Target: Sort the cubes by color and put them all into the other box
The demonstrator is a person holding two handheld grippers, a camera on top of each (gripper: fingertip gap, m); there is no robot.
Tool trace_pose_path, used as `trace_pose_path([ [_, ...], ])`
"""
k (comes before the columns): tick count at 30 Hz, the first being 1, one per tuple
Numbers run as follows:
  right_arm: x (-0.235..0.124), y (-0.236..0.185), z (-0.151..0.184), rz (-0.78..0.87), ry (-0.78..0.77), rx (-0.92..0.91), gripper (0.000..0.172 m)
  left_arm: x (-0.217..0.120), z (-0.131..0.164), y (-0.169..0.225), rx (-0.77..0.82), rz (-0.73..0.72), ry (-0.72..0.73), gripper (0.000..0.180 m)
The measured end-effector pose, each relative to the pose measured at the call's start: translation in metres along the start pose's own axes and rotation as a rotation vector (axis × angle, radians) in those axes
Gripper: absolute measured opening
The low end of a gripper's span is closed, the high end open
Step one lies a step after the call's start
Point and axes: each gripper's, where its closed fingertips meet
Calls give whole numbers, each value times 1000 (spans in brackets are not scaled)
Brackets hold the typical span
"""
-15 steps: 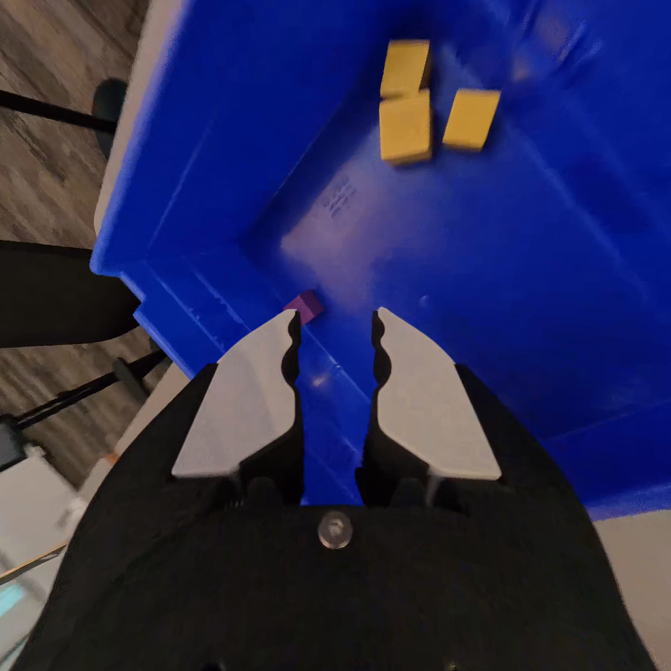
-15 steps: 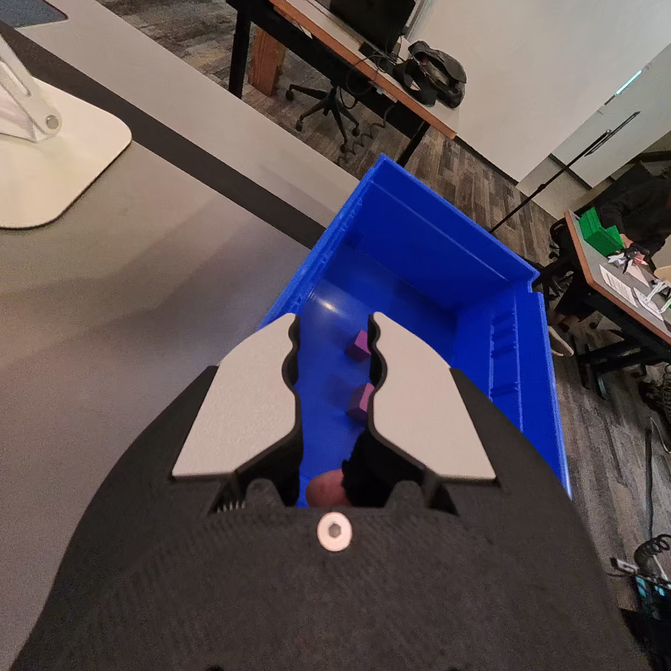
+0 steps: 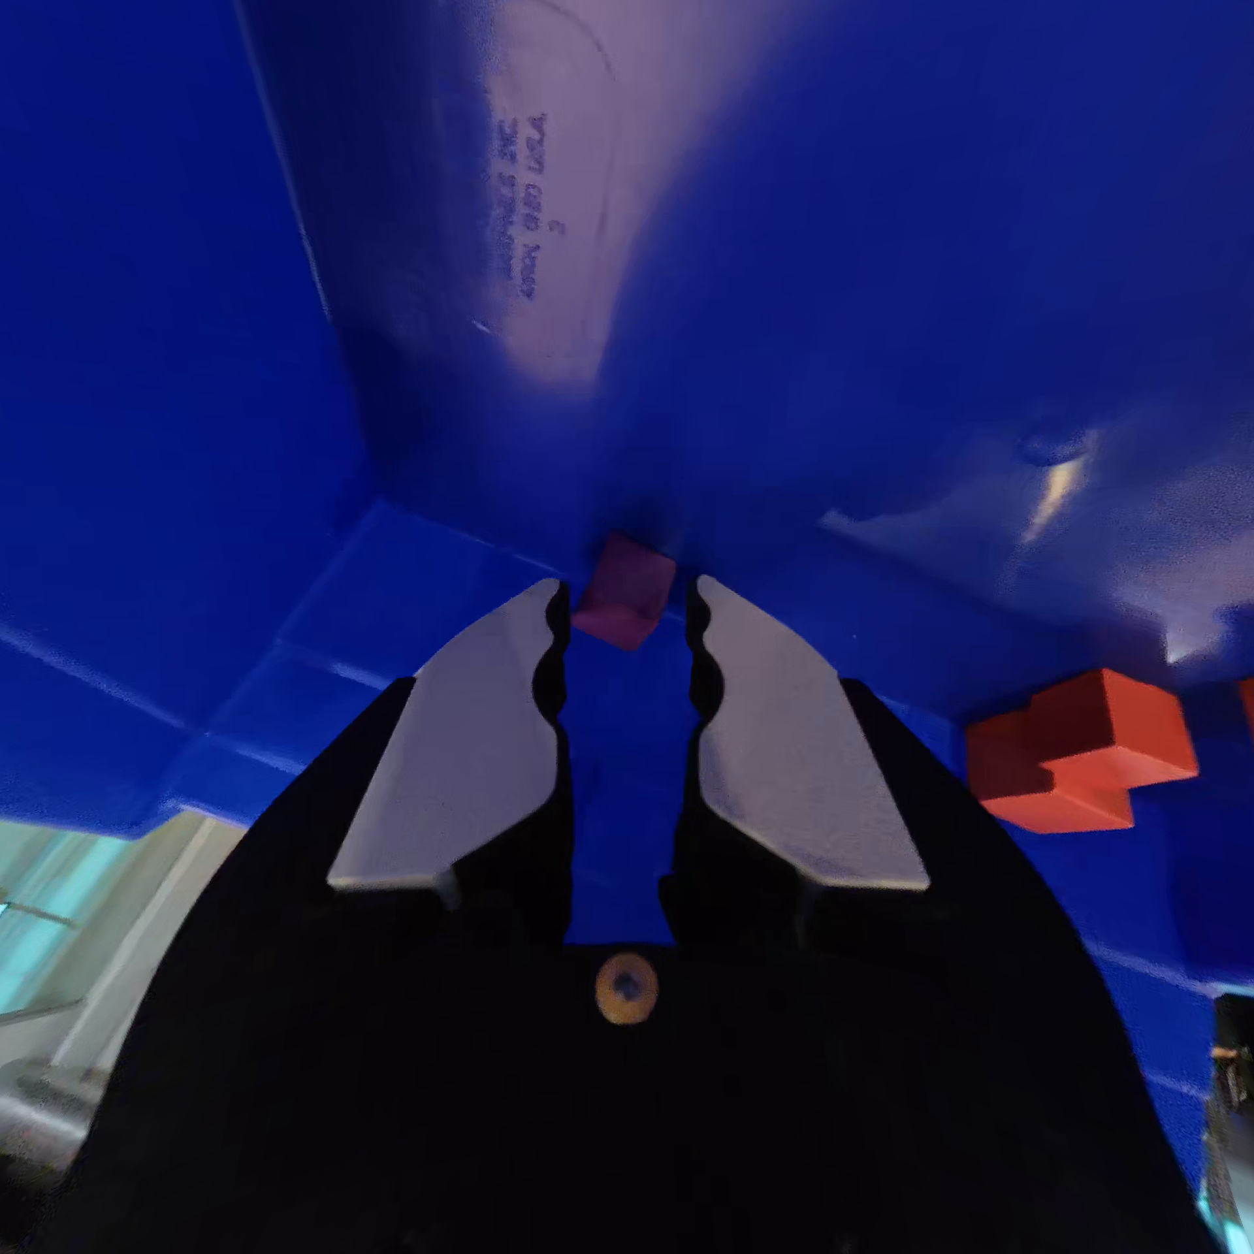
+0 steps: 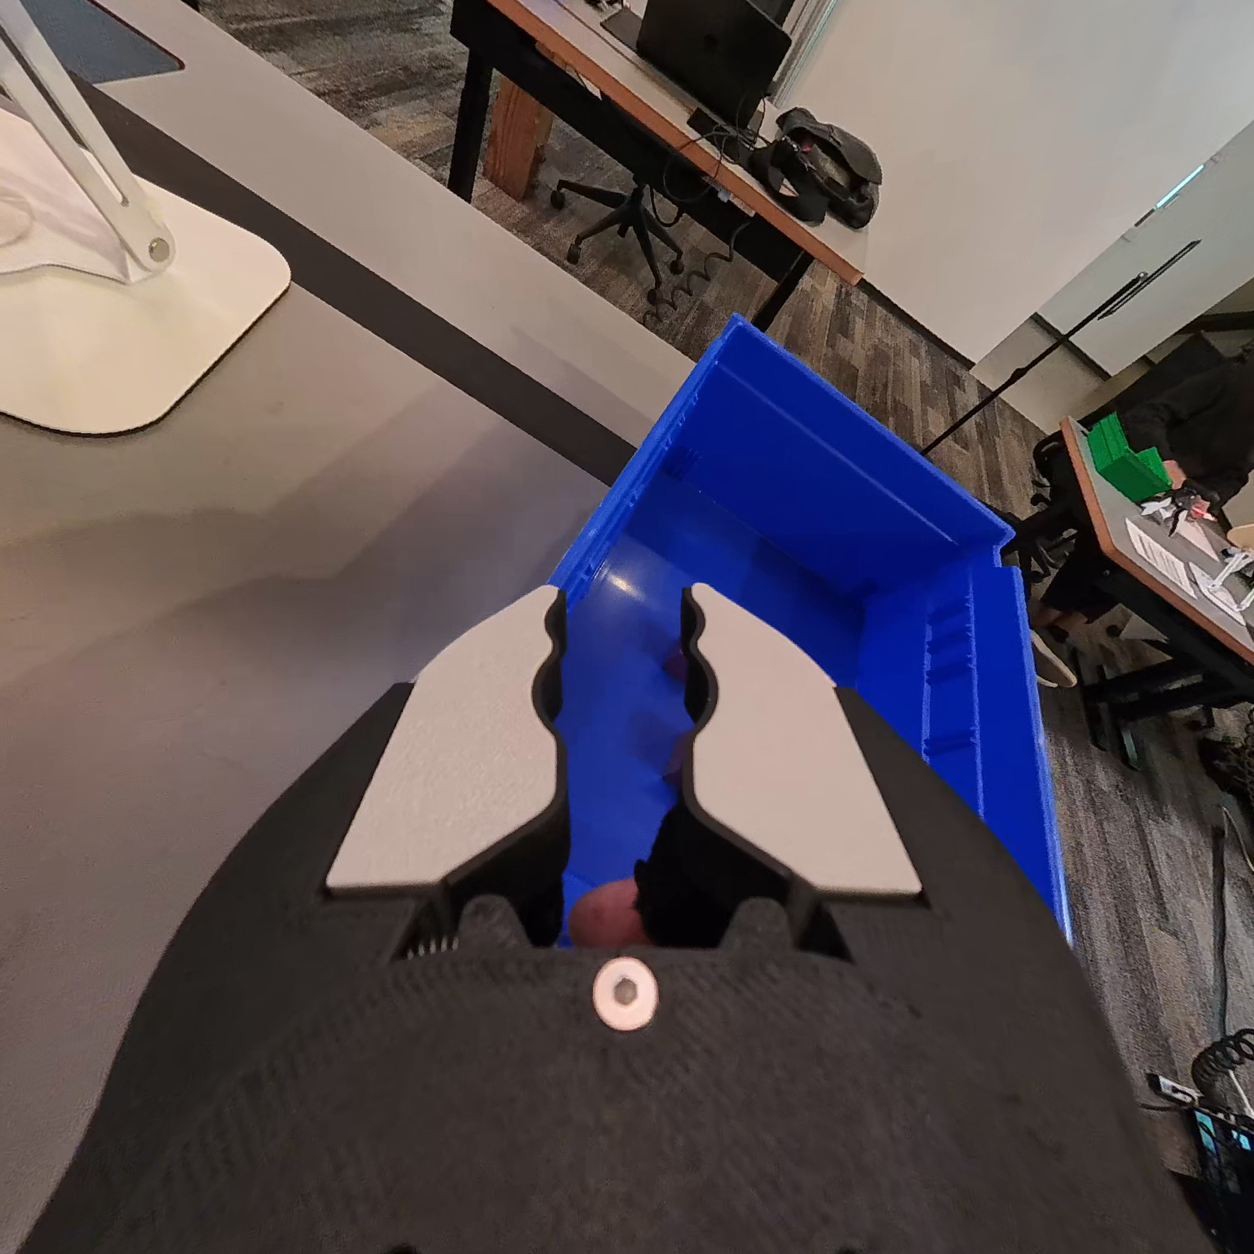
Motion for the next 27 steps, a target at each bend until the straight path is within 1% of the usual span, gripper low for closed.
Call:
trace_pose_path([
  [3, -1, 1, 0, 2, 4, 3, 33, 2, 1, -3, 37, -1, -37, 33],
  [5, -1, 1, -1, 3, 6, 4, 32, 5, 4, -2, 59, 14, -65, 26],
  [7, -2, 2, -2, 7, 10, 3, 31, 6, 7, -2, 69, 22, -92, 25],
  [12, -4, 3, -6, 13, 24, 5, 32, 6, 9, 0, 61, 33, -92, 24],
  [15, -5, 4, -5, 15, 20, -2, 32, 2, 7, 8, 46, 66, -66, 24],
  [18, -6, 5, -4, 15, 20, -1, 32, -7, 1, 26, 48, 120, -39, 24],
  [22, -7, 4, -4, 16, 21, 4, 31, -32, -27, 59, -7, 252, 124, 23],
  [27, -4, 0, -9, 7, 31, -1, 31, -36, -34, 72, -36, 264, 171, 23],
])
Point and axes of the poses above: each gripper's, where its closed fingertips meet, x out along the fingers, z out of its underside, y = z × x across the jaws, and after that the axes turned 6 degrees about -x, right-handed
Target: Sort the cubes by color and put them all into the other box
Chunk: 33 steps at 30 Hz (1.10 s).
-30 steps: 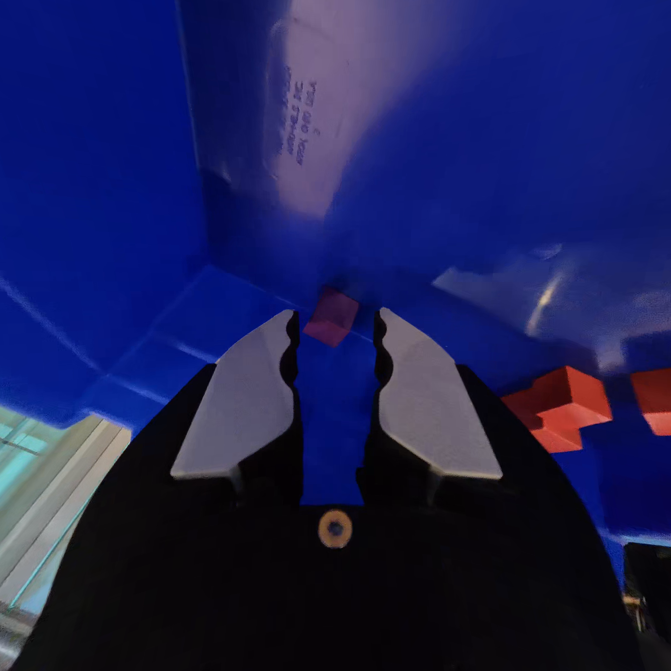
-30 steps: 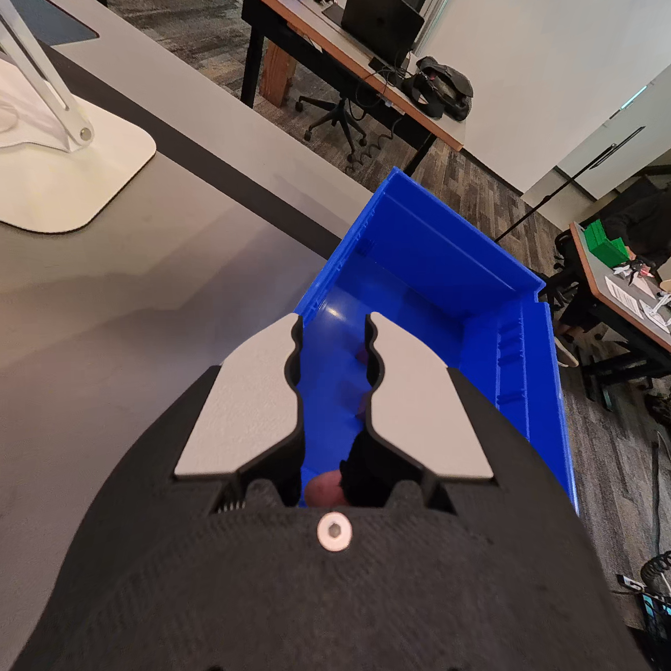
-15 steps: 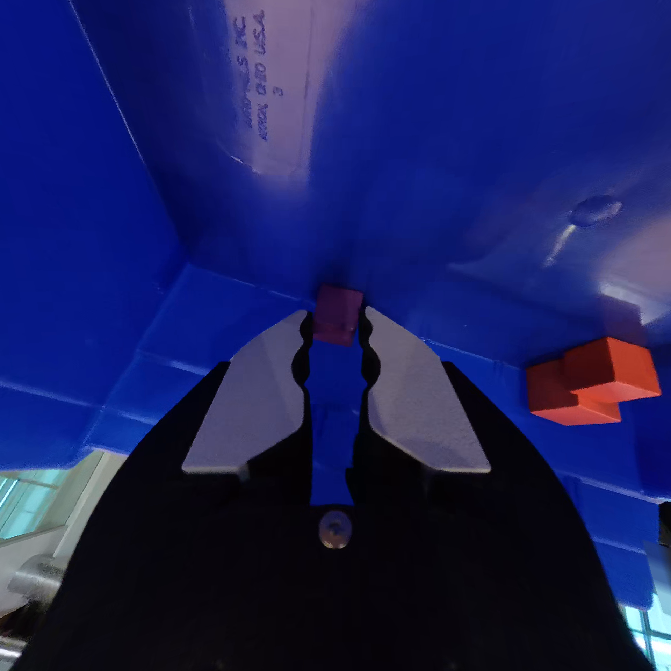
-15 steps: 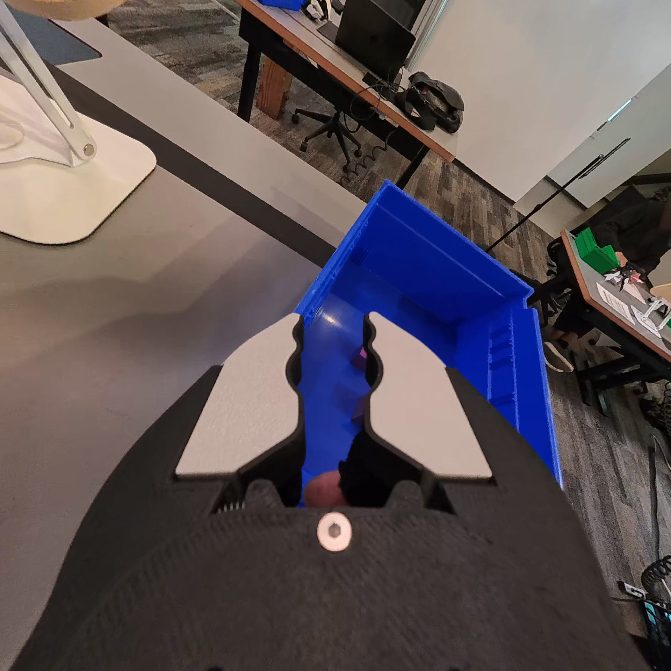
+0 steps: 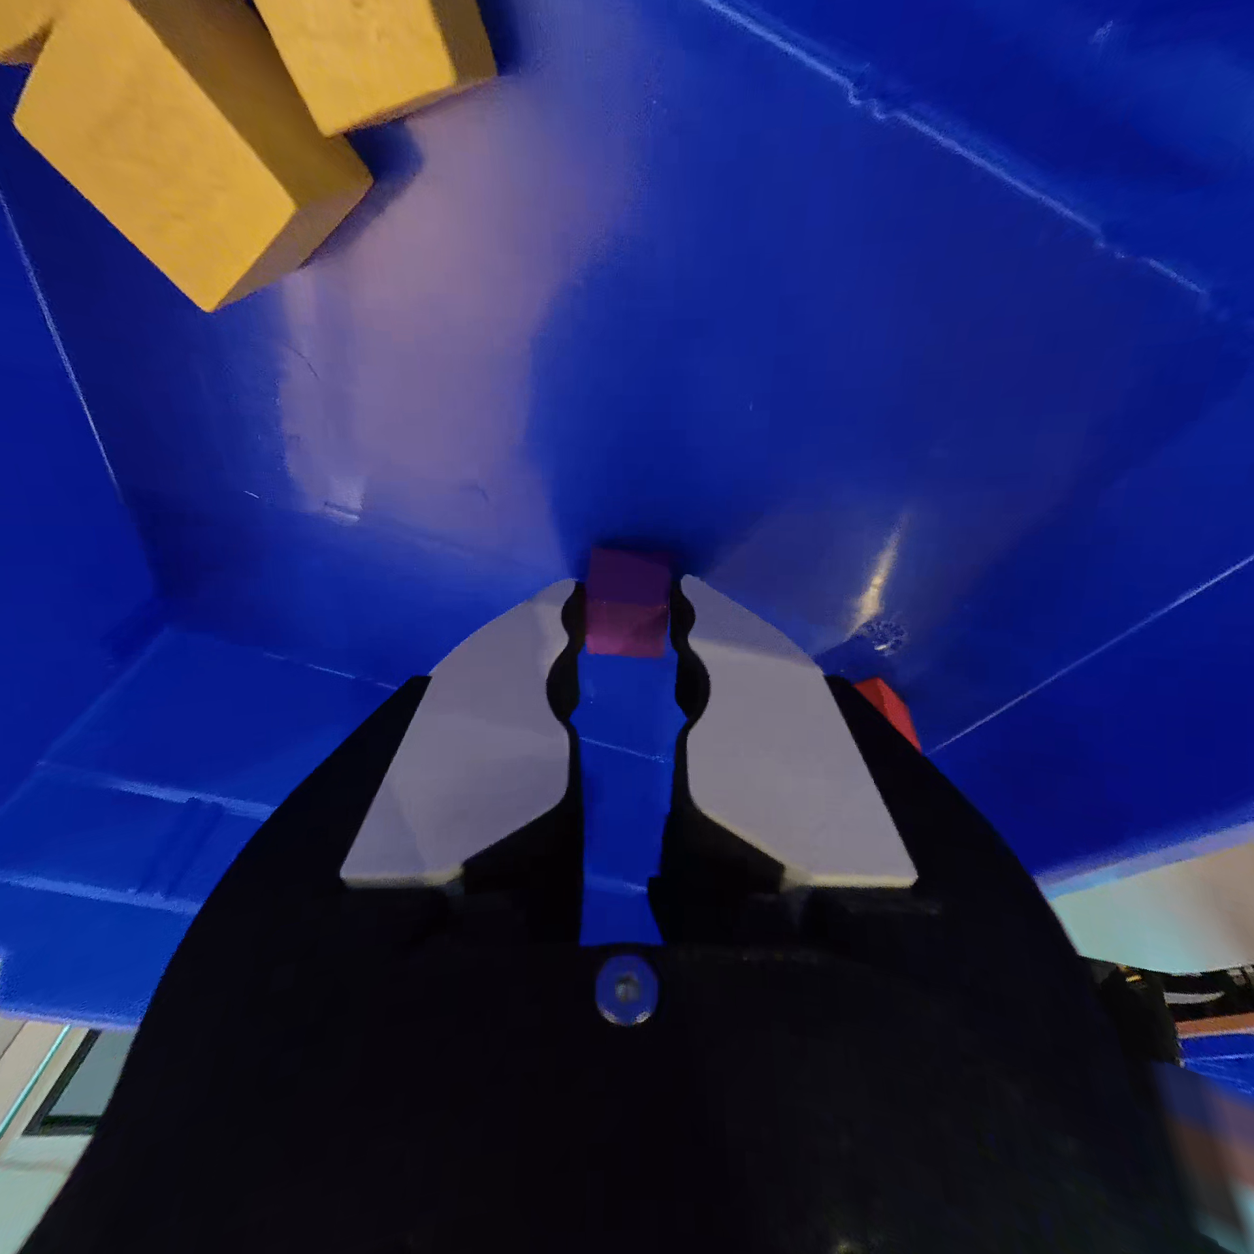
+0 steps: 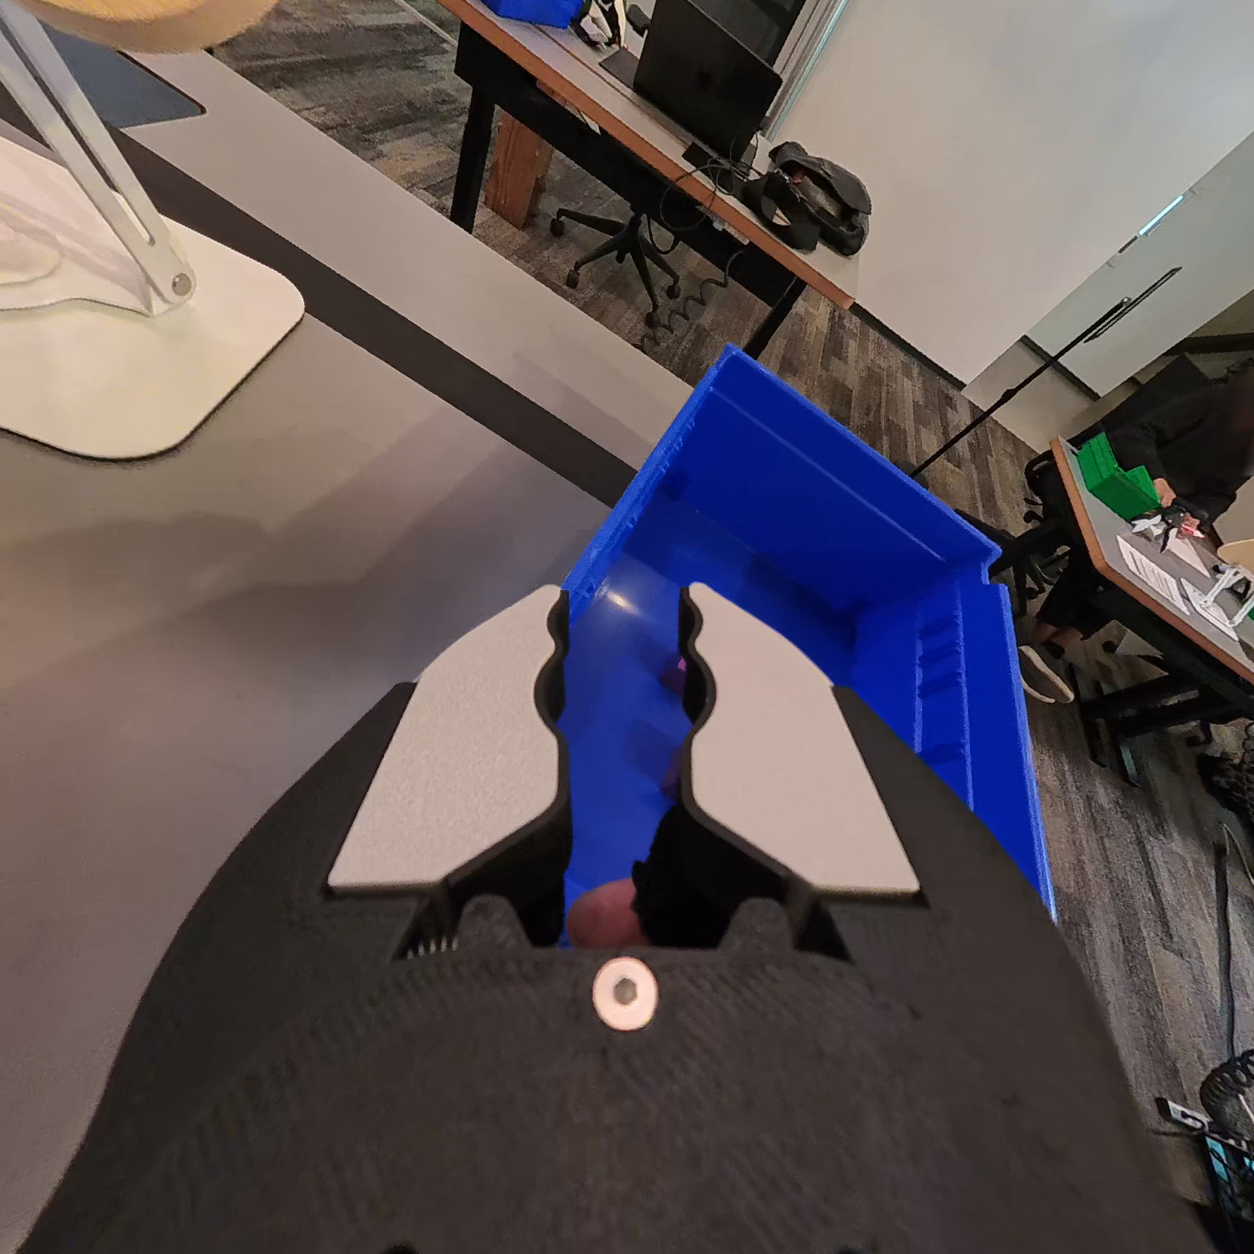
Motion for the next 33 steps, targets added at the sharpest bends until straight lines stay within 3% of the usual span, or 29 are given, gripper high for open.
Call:
trace_pose_path([
  [9, -8, 2, -17, 9, 45, -13, 31, -5, 3, 2, -44, -1, 11, 23],
  [13, -25, -10, -51, -34, 161, -43, 33, -35, -6, 5, -253, 39, 220, 23],
  [16, -45, -44, -95, -137, 318, -95, 34, -87, -20, 20, -457, 112, 528, 23],
  [19, -62, -92, -139, -269, 455, -162, 38, -142, -37, 58, -560, 222, 809, 23],
  [23, -82, -163, -188, -444, 626, -259, 45, -211, -79, 142, -563, 532, 1146, 23],
  [28, -95, -235, -220, -591, 761, -408, 52, -263, -131, 245, -432, 931, 1305, 23],
  [33, -112, -268, -233, -643, 851, -495, 54, -288, -160, 308, -344, 1185, 1354, 23],
])
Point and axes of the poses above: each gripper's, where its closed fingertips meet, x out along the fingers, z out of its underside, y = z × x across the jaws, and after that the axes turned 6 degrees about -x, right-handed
